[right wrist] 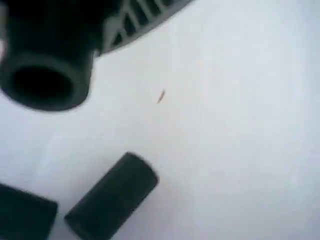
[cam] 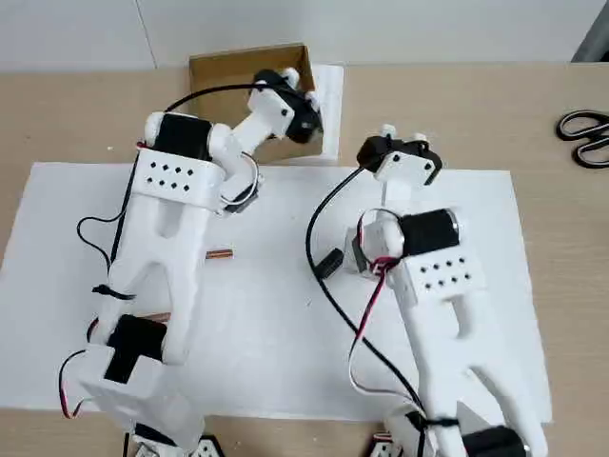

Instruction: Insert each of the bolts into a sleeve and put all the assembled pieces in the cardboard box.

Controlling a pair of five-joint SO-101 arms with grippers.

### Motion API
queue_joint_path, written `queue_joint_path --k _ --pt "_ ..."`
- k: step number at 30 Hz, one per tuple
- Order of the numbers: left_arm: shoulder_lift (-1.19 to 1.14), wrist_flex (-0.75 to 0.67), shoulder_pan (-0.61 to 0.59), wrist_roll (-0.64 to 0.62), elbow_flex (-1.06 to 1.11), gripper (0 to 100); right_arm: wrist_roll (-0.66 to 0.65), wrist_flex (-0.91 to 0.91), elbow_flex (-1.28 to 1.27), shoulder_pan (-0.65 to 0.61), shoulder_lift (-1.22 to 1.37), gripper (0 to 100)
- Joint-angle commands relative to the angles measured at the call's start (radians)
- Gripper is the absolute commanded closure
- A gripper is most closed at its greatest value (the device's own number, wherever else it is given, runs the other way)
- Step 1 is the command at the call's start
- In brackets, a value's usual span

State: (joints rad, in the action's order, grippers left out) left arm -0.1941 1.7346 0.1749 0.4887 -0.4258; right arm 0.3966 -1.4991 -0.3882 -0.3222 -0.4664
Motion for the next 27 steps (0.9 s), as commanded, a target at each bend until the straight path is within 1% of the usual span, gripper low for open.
queue_joint_path --k 1,4,7,10,14,20,24,27 --pt "0.068 -0.006 -0.035 -0.124 -0.128 100 -0.012 -0.045 0.028 -0.01 -0.076 99.6" --pt "0.068 -0.011 -0.066 -0.307 -0.252 100 -0.029 -0.096 0.028 -0.064 -0.134 99.6" --pt "0.068 0.006 -0.072 -0.47 -0.335 100 -0.028 -0.116 0.028 -0.122 -0.203 99.6" --pt "0.069 0.018 -0.066 -0.641 -0.367 100 -0.029 -0.116 0.028 -0.124 -0.262 99.6" --pt "0.163 0.018 -0.063 -0.798 -0.352 100 -0.031 -0.119 0.0 -0.127 -0.325 99.6" --pt "0.35 0.015 0.02 -0.934 -0.153 100 -0.037 -0.105 -0.074 -0.139 -0.463 99.6" --pt "0.448 -0.037 0.032 -0.971 0.028 100 -0.055 -0.056 -0.157 -0.168 -0.564 99.6" --pt "0.52 -0.074 0.034 -0.976 0.15 100 -0.086 -0.005 -0.201 -0.17 -0.624 99.6"
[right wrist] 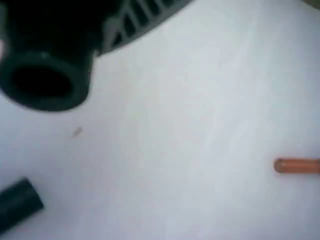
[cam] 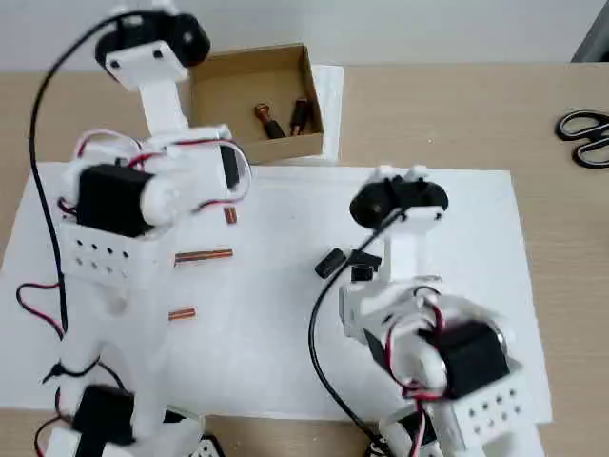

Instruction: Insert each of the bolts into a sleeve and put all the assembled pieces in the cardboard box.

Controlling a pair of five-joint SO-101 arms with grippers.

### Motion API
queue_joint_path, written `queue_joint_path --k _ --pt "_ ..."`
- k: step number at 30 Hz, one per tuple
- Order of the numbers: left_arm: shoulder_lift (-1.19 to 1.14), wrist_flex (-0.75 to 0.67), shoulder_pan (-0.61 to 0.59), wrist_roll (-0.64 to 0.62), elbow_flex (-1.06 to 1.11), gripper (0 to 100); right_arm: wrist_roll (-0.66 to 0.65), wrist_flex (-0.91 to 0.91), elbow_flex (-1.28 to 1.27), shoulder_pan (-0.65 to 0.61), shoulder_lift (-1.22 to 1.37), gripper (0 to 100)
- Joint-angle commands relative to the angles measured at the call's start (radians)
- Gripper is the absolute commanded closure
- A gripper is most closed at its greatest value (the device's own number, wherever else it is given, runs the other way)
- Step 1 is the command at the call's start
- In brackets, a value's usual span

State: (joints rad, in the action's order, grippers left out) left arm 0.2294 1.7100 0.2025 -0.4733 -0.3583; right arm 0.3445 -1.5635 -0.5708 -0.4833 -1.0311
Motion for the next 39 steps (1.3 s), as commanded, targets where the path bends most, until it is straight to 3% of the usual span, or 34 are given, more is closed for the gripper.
queue_joint_path --k 1,11,23,32,39 --pt "0.12 -0.069 0.006 -0.014 0.127 100 -0.051 0.081 -0.043 -0.008 -0.081 99.6" --pt "0.416 -0.307 0.008 -0.008 0.564 100 -0.147 0.3 -0.292 -0.01 -0.249 99.6" --pt "0.792 -0.712 0.008 -0.014 1.061 100 -0.172 0.472 -0.534 -0.206 -0.39 99.6" --pt "0.872 -0.732 0.107 -0.095 1.13 100 -0.173 0.509 -0.597 -0.305 -0.409 99.5" --pt "0.872 -0.732 0.14 -0.127 1.13 100 -0.213 0.599 -0.64 -0.312 -0.409 99.5"
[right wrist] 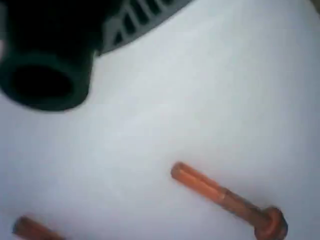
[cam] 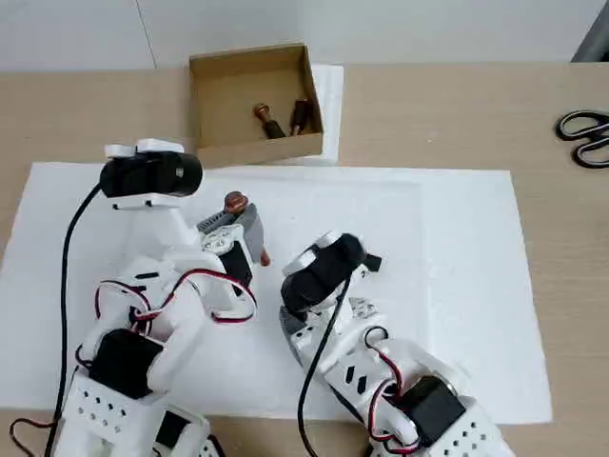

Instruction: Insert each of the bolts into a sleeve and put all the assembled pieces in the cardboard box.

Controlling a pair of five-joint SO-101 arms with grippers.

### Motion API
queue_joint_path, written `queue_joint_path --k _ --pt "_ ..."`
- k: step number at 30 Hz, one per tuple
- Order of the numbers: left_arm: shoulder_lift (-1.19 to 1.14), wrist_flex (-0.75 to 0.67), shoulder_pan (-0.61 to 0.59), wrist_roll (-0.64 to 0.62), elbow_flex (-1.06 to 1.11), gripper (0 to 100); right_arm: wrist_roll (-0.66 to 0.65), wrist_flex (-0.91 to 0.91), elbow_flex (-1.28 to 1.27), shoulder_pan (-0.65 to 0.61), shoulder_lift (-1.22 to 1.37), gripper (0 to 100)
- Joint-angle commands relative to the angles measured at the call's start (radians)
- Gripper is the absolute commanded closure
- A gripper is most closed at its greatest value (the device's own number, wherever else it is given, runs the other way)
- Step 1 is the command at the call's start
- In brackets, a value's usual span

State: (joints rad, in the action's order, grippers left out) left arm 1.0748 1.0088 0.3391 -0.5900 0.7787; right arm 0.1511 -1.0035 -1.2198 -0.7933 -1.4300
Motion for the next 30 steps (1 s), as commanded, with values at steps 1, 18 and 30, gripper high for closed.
queue_joint_path --k 1,18,30 --pt "0.026 -0.031 0.002 -0.011 -0.007 100 -0.02 0.039 0.009 -0.002 -0.013 99.5" --pt "0.02 -0.003 0.12 -0.061 -0.001 100 -0.02 0.039 0.006 -0.002 -0.076 99.5" --pt "0.026 0.094 0.121 -0.057 -0.004 100 -0.02 0.039 0.012 0.001 -0.09 99.5"
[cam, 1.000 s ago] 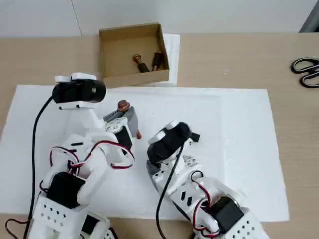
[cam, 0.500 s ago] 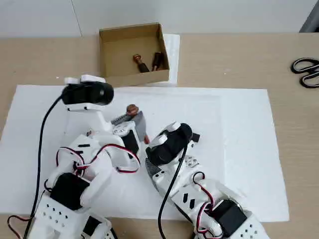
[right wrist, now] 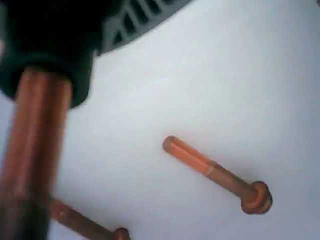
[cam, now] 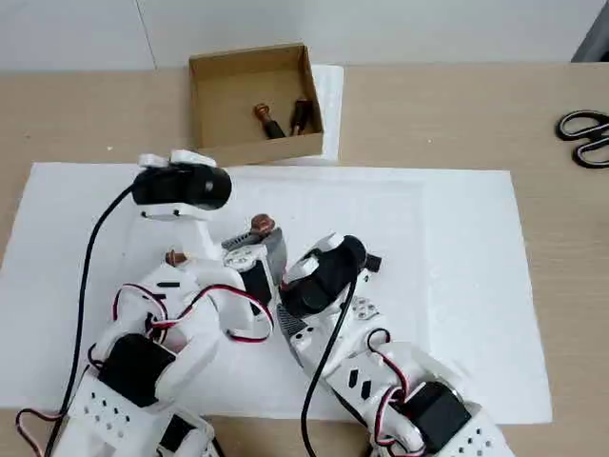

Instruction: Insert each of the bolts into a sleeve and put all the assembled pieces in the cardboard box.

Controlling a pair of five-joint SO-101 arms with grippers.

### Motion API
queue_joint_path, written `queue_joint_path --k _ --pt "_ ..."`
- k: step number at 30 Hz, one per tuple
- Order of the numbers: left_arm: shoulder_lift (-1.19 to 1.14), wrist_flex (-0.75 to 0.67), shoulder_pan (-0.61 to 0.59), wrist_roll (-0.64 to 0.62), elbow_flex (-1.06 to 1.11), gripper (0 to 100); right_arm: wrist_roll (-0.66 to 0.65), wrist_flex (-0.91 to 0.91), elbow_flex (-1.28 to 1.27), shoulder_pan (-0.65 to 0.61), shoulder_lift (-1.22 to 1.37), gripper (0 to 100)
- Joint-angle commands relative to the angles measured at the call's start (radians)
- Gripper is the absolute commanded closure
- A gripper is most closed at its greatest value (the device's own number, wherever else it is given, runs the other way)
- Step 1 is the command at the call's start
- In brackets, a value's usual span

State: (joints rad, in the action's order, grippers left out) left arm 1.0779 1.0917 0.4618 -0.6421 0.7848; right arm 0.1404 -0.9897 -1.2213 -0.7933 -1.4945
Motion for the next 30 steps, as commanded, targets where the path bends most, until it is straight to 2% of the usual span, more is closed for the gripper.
queue_joint_path --k 1,5,12,20,23,25,30 --pt "0.023 0.014 -0.002 -0.005 -0.013 100 -0.011 0.025 0.014 0.001 -0.035 99.5" --pt "0.023 0.017 0.012 -0.005 -0.007 100 -0.012 0.058 0.011 0.002 -0.056 99.5" --pt "0.023 0.087 0.132 -0.003 0.022 100 -0.046 0.067 0.012 0.004 -0.062 99.5" --pt "0.023 0.087 0.141 0.034 0.09 100 -0.046 0.067 0.014 0.03 -0.062 99.5" --pt "0.023 0.078 0.141 0.11 0.084 99 -0.046 0.067 0.014 0.03 -0.062 99.5" --pt "0.023 0.071 0.141 0.152 0.088 95 -0.046 0.067 0.012 0.03 -0.062 99.5" --pt "0.023 0.071 0.141 0.155 0.091 75 -0.046 0.067 0.008 0.03 -0.062 99.5"
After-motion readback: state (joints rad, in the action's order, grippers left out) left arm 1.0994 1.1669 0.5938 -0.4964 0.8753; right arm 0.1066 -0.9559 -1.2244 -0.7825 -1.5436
